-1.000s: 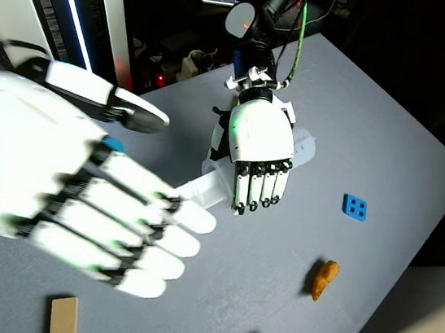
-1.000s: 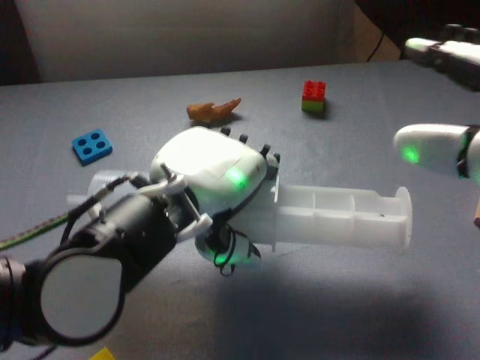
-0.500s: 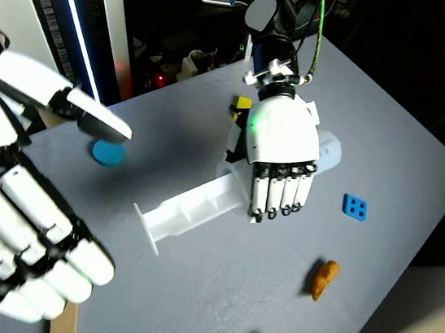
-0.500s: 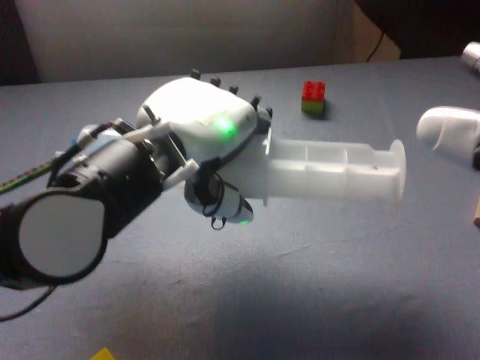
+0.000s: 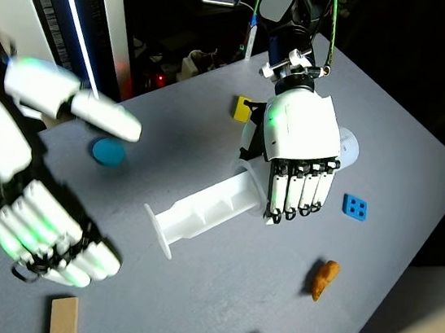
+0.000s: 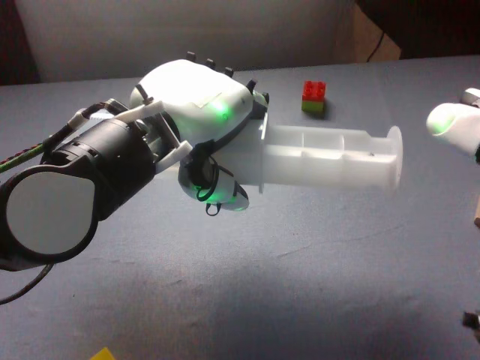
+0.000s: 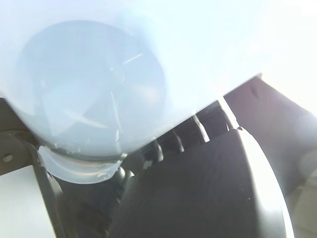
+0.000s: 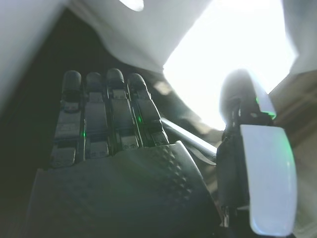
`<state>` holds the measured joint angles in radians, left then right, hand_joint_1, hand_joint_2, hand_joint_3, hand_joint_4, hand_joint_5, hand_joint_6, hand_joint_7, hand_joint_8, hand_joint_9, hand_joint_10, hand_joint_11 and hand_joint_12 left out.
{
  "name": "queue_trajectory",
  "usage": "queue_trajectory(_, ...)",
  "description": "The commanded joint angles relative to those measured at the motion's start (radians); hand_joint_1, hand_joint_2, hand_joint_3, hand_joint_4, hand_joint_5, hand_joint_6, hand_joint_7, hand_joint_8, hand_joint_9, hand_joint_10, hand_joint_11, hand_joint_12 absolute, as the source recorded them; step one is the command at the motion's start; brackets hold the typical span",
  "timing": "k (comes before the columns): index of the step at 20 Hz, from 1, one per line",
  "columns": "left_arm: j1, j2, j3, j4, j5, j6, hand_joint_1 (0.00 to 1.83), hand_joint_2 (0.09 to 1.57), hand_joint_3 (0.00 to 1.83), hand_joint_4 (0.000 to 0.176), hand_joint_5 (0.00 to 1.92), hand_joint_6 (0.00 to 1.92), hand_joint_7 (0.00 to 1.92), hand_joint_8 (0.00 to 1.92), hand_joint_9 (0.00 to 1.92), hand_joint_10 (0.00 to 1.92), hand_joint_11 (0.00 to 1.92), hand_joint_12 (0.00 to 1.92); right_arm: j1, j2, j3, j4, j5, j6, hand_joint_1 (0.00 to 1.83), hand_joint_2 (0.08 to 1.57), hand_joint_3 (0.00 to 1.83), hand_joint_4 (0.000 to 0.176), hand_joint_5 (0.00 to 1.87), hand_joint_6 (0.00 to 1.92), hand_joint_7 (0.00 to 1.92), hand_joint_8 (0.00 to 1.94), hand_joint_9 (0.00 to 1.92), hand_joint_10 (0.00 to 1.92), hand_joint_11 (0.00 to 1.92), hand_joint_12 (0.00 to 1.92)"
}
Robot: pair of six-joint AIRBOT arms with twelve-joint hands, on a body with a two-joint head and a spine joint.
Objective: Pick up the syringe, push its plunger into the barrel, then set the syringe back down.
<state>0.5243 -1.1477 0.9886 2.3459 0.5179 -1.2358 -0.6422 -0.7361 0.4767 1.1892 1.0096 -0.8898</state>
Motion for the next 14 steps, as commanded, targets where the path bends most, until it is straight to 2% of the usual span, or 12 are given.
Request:
queue_trajectory(1, -0.017, 0.005, -0.002, 0.052, 0.087, 0.000, 1.38, 1.13, 0.00, 0.000, 0.94, 0.84, 0.88, 1.18, 0.92, 1.30, 0.94, 1.22, -0.019, -0.016, 0.013, -0.106, 0.198, 0.083, 0.20, 1.11, 0.00, 0.000, 0.11, 0.00, 0.14, 0.00, 0.12, 0.00, 0.00, 0.42)
queue_trajectory(2, -0.016, 0.005, -0.002, 0.052, 0.090, 0.000, 1.38, 1.13, 0.00, 0.000, 0.97, 0.82, 0.89, 1.17, 0.92, 1.30, 0.93, 1.23, -0.035, -0.040, 0.020, -0.109, 0.248, 0.111, 0.21, 1.11, 0.00, 0.000, 0.12, 0.01, 0.16, 0.01, 0.13, 0.01, 0.00, 0.43)
queue_trajectory(4, -0.012, 0.005, 0.001, 0.052, 0.096, 0.000, 1.38, 1.12, 0.00, 0.000, 0.99, 0.78, 0.91, 1.13, 0.92, 1.29, 0.90, 1.26, -0.052, -0.083, 0.025, -0.107, 0.273, 0.112, 0.21, 1.11, 0.00, 0.000, 0.12, 0.00, 0.16, 0.00, 0.13, 0.00, 0.00, 0.46)
queue_trajectory(7, -0.003, 0.004, 0.002, 0.052, 0.107, 0.000, 1.37, 1.14, 0.00, 0.000, 0.95, 0.81, 0.89, 1.19, 0.88, 1.36, 0.85, 1.37, -0.065, -0.140, 0.025, -0.098, 0.326, 0.110, 0.21, 1.10, 0.00, 0.000, 0.13, 0.00, 0.18, 0.00, 0.15, 0.00, 0.00, 0.48)
queue_trajectory(9, -0.002, 0.001, 0.006, 0.052, 0.107, 0.000, 1.39, 1.09, 0.00, 0.000, 1.09, 0.55, 0.98, 1.07, 0.95, 1.30, 0.86, 1.38, -0.046, -0.163, 0.026, -0.067, 0.316, 0.092, 0.18, 1.11, 0.00, 0.000, 0.12, 0.00, 0.17, 0.00, 0.14, 0.00, 0.00, 0.48)
queue_trajectory(11, -0.002, -0.001, 0.009, 0.052, 0.109, 0.000, 1.39, 1.09, 0.00, 0.000, 1.10, 0.52, 0.99, 1.07, 0.96, 1.29, 0.85, 1.40, -0.024, -0.185, 0.028, -0.047, 0.288, 0.073, 0.19, 1.11, 0.00, 0.000, 0.11, 0.00, 0.16, 0.00, 0.13, 0.00, 0.00, 0.43)
queue_trajectory(12, -0.003, -0.001, 0.010, 0.052, 0.109, 0.000, 1.38, 1.11, 0.01, 0.000, 1.01, 0.69, 0.94, 1.13, 0.90, 1.32, 0.85, 1.38, -0.021, -0.191, 0.032, -0.046, 0.271, 0.074, 0.20, 1.11, 0.00, 0.000, 0.12, 0.00, 0.17, 0.00, 0.14, 0.00, 0.00, 0.43)
queue_trajectory(13, -0.006, -0.002, 0.013, 0.052, 0.109, 0.000, 1.39, 1.10, 0.00, 0.000, 1.08, 0.54, 0.96, 1.11, 0.93, 1.33, 0.87, 1.39, -0.018, -0.204, 0.041, -0.046, 0.241, 0.076, 0.19, 1.11, 0.00, 0.000, 0.12, 0.00, 0.17, 0.00, 0.14, 0.00, 0.00, 0.45)
queue_trajectory(14, -0.009, -0.003, 0.015, 0.052, 0.109, 0.000, 1.39, 1.09, 0.00, 0.000, 1.11, 0.48, 0.97, 1.10, 0.95, 1.31, 0.87, 1.38, -0.017, -0.219, 0.051, -0.043, 0.233, 0.076, 0.18, 1.11, 0.00, 0.000, 0.12, 0.00, 0.17, 0.00, 0.14, 0.00, 0.00, 0.47)
